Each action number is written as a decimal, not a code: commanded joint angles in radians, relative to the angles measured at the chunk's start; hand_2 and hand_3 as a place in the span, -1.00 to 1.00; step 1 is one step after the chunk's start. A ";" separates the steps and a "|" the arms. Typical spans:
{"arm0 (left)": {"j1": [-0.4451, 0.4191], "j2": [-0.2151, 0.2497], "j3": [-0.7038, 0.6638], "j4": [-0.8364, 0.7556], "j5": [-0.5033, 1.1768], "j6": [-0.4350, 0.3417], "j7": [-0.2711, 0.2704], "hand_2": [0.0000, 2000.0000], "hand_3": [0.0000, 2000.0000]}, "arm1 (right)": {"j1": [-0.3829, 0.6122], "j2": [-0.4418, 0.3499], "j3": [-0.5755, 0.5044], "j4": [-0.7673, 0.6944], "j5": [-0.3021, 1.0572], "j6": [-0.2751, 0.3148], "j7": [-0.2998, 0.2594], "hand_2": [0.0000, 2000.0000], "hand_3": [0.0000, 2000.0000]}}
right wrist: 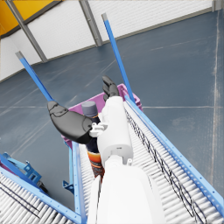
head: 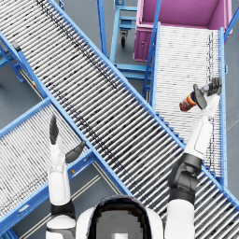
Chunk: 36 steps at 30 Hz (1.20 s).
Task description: Pick up the oil and place it on the left assembly line, put the cola on the right, and keep Sprite still
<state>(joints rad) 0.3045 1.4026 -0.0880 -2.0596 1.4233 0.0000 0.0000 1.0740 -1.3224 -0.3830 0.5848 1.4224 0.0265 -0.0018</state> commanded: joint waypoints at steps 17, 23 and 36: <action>0.190 -0.040 0.005 0.091 0.000 0.000 0.000 -1.00 -1.00 | -0.305 -0.068 0.158 1.005 0.000 -0.026 0.002 -1.00 -1.00; 0.211 -0.040 -0.006 0.132 0.000 0.000 0.000 -1.00 -1.00 | -0.487 -0.094 0.224 1.167 0.001 -0.026 0.002 -1.00 -1.00; 0.179 -0.047 0.030 0.152 -0.037 0.009 0.009 -1.00 -1.00 | -0.636 -0.095 0.280 1.226 -0.037 -0.018 -0.007 -1.00 -1.00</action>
<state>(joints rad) 0.4758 1.3499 -0.0484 -1.9031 1.3717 0.0124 0.0124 0.4326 -1.4095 -0.0917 1.8094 1.3714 0.0123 -0.0124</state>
